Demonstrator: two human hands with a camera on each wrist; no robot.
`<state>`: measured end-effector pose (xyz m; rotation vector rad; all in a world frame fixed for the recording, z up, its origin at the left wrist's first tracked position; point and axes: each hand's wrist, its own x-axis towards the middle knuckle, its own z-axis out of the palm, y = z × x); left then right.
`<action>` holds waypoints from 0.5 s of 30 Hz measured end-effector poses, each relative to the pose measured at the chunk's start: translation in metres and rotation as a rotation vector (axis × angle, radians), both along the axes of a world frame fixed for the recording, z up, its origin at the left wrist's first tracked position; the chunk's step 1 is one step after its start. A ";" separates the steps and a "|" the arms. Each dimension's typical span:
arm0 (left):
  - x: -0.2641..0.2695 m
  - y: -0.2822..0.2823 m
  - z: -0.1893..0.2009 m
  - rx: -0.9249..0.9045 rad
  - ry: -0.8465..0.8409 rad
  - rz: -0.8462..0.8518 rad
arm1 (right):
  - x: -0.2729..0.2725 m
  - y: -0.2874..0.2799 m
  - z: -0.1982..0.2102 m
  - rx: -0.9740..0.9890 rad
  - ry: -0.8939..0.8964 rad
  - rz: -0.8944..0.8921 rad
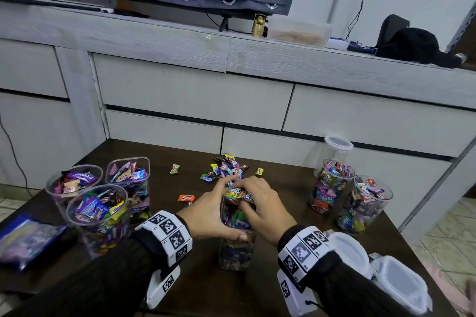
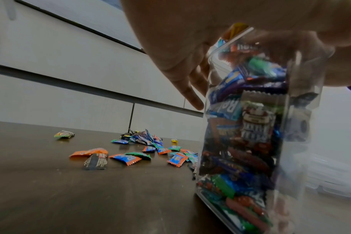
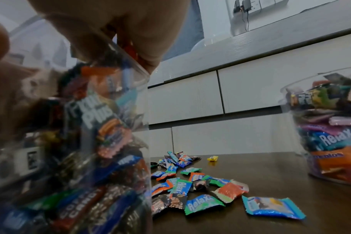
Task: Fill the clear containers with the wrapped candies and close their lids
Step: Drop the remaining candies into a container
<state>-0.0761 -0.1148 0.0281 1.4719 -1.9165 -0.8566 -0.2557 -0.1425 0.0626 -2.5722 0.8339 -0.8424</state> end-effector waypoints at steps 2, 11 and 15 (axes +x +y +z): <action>0.000 0.000 0.000 0.001 0.004 -0.006 | -0.002 -0.001 0.001 0.017 0.008 -0.017; -0.001 0.001 0.002 0.010 0.009 -0.014 | -0.007 -0.003 0.013 0.021 0.258 0.050; -0.001 0.003 0.005 0.027 0.009 -0.014 | -0.011 -0.006 0.025 0.063 0.178 0.157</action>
